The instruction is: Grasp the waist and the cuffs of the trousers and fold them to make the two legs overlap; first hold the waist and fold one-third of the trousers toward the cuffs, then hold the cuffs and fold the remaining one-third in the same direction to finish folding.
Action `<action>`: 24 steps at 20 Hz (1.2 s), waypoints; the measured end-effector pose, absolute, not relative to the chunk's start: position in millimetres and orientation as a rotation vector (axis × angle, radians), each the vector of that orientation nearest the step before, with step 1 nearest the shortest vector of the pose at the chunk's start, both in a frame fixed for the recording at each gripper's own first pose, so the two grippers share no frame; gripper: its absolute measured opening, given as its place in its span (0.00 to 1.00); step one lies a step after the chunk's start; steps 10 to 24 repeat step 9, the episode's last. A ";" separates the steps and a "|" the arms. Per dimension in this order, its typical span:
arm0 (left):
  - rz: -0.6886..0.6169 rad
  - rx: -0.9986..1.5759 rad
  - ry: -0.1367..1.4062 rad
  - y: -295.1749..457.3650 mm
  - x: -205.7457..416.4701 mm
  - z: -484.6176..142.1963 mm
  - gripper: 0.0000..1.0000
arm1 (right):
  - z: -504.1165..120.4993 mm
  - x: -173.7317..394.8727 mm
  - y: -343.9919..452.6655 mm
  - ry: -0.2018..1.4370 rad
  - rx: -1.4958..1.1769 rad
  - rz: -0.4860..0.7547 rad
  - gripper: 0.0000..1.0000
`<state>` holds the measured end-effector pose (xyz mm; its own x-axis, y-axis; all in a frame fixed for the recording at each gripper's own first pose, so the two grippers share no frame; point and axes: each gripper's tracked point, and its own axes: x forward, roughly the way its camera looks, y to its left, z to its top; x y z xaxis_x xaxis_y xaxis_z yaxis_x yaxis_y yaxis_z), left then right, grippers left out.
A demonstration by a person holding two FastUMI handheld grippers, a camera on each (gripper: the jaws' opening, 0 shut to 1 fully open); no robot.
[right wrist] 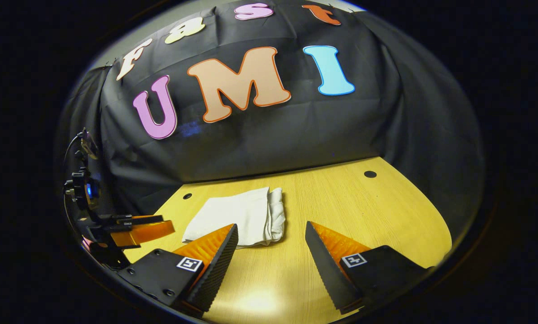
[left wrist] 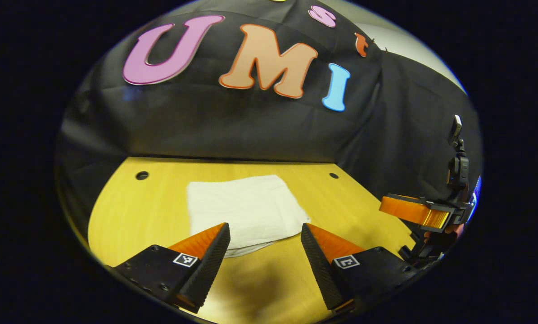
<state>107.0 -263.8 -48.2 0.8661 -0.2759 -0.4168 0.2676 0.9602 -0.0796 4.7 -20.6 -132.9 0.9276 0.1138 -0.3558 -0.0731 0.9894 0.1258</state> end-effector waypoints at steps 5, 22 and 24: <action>-0.196 -0.028 0.463 -225.8 86.7 -45.3 0.98 | -133.2 -8.0 -6.1 0.376 0.112 0.135 0.96; -0.191 -0.035 0.441 -223.7 80.7 -39.5 0.93 | -133.3 -18.4 2.3 0.388 0.114 0.172 0.96; -0.191 -0.035 0.441 -223.7 80.7 -39.5 0.93 | -133.3 -18.4 2.3 0.388 0.114 0.172 0.96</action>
